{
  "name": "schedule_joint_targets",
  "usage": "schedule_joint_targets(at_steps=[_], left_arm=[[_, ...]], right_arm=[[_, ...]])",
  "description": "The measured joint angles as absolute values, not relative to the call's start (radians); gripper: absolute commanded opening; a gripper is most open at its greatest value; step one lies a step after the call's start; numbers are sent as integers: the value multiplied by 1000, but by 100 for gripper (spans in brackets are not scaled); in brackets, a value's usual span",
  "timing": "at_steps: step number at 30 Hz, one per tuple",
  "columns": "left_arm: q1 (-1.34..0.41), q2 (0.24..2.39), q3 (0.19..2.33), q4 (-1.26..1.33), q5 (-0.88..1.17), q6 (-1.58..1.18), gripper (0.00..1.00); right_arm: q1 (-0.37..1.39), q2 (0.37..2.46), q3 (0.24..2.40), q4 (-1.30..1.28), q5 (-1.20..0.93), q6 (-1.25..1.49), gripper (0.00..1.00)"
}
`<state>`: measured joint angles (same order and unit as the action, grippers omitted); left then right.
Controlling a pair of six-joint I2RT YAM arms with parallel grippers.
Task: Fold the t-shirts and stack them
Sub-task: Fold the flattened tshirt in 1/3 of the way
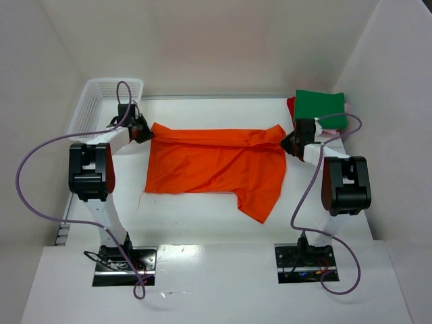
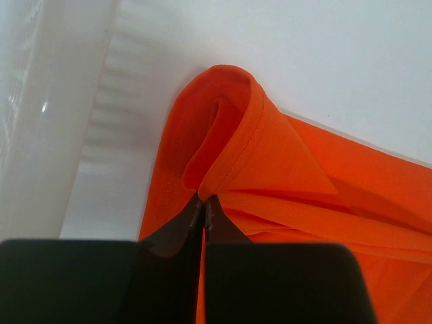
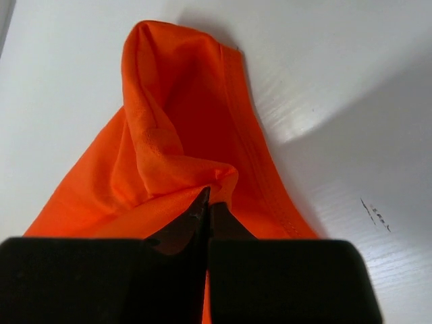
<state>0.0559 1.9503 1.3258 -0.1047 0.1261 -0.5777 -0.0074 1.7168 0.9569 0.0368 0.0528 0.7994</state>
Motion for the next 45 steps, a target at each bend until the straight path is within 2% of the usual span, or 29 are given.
schedule_joint_targets(at_steps=[15, 36, 45], left_arm=[[44, 1942, 1266, -108, 102, -579, 0], [42, 1805, 1169, -147, 133, -583, 0], [-5, 1801, 1145, -162, 126, -586, 0]], right_arm=[[-14, 1716, 936, 12, 24, 807, 0], [-14, 1663, 925, -27, 22, 806, 0], [-23, 1656, 906, -47, 33, 807, 0]])
